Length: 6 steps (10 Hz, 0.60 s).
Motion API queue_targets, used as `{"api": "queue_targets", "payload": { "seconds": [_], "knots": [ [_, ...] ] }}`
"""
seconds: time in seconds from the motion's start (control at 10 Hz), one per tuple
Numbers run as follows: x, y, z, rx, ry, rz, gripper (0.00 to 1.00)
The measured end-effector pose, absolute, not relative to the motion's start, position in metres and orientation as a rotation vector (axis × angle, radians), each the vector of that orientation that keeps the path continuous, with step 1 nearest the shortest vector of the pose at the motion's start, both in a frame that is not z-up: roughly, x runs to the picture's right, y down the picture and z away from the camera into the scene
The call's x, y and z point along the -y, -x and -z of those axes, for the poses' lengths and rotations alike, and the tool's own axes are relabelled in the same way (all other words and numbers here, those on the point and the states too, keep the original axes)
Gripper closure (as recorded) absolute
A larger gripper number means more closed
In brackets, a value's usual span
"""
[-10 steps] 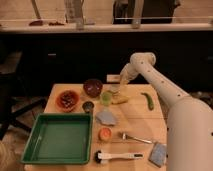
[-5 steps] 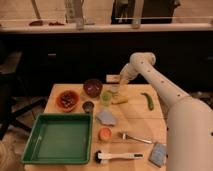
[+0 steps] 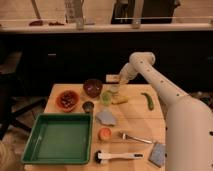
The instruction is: Place eraser in paper cup
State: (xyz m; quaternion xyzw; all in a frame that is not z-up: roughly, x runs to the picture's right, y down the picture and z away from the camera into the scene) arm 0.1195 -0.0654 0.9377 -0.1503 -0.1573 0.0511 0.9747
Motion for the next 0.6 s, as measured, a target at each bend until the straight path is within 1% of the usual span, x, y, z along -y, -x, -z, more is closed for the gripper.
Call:
{"api": "queue_targets", "payload": {
  "seconds": [0.1, 0.2, 0.4, 0.5, 0.6],
  "knots": [
    [0.0656, -0.1191, -0.9377, 0.318, 0.303, -0.103, 0.61],
    [0.0656, -0.1186, -0.9378, 0.318, 0.303, -0.102, 0.53],
    [0.0656, -0.1196, -0.9376, 0.317, 0.303, -0.103, 0.3],
    [0.0655, -0.1196, -0.9377, 0.317, 0.303, -0.103, 0.23],
    [0.0655, -0.1199, -0.9376, 0.317, 0.303, -0.104, 0.2]
  ]
}}
